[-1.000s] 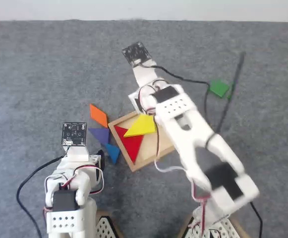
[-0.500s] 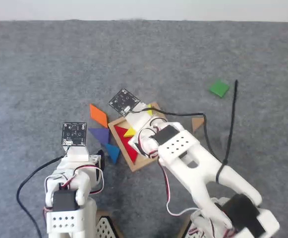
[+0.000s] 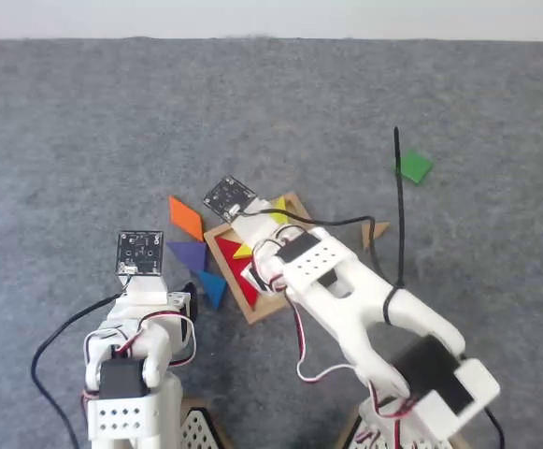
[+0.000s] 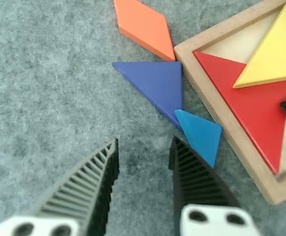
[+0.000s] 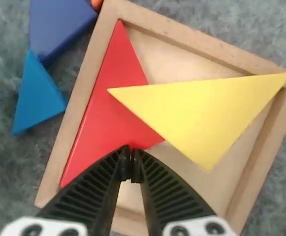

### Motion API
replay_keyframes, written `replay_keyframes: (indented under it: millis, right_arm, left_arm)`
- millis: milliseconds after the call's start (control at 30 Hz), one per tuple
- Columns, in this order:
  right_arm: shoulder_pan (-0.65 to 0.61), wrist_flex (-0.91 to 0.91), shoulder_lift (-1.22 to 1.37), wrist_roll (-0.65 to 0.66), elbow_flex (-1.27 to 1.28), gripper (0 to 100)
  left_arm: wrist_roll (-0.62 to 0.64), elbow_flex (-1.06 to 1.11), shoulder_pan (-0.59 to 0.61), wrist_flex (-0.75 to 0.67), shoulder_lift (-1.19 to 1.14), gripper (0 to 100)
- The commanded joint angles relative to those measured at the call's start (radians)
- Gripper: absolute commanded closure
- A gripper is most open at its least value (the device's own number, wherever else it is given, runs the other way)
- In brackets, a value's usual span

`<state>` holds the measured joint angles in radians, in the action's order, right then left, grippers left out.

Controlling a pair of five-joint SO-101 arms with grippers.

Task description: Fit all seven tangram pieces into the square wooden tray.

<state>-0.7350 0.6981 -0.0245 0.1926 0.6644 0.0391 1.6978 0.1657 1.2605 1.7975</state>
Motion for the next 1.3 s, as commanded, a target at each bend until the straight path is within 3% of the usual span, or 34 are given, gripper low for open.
replay_keyframes:
  millis: [0, 400, 667, 1000, 1133, 1267]
  right_arm:
    - [-0.001, -0.021, 0.031, 0.014, -0.100, 99.2]
    - [0.001, -0.021, 0.157, 0.015, -0.252, 99.2]
    - [0.071, -0.018, 0.239, 0.008, -0.341, 99.2]
    - [0.077, -0.012, 0.005, 0.011, -0.244, 99.2]
    - [0.185, -0.012, -0.160, 0.009, -0.196, 99.2]
    - [0.337, -0.039, -0.165, 0.008, -0.203, 99.2]
  left_arm:
    - [-0.002, -0.015, -0.003, 0.003, 0.023, 84]
    - [-0.002, -0.015, -0.003, 0.003, 0.023, 84]
    - [-0.002, -0.015, -0.003, 0.003, 0.023, 84]
    - [-0.002, -0.015, -0.003, 0.003, 0.023, 84]
    - [-0.002, -0.015, -0.003, 0.003, 0.023, 84]
    - [-0.002, -0.015, -0.003, 0.003, 0.023, 84]
